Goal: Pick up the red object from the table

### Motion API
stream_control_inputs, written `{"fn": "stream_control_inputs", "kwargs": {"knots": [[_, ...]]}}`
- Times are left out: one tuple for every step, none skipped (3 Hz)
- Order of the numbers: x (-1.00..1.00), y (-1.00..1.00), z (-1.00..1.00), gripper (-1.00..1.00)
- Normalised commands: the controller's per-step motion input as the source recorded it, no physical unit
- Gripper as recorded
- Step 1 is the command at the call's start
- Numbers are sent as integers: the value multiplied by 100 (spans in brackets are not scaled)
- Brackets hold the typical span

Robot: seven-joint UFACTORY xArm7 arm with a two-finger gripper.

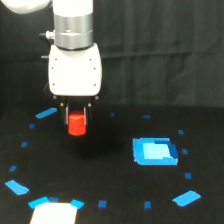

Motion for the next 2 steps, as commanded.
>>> {"fn": "stream_control_inputs", "kwargs": {"knots": [[-10, 9, 81, -100], [-20, -5, -7, -100]]}}
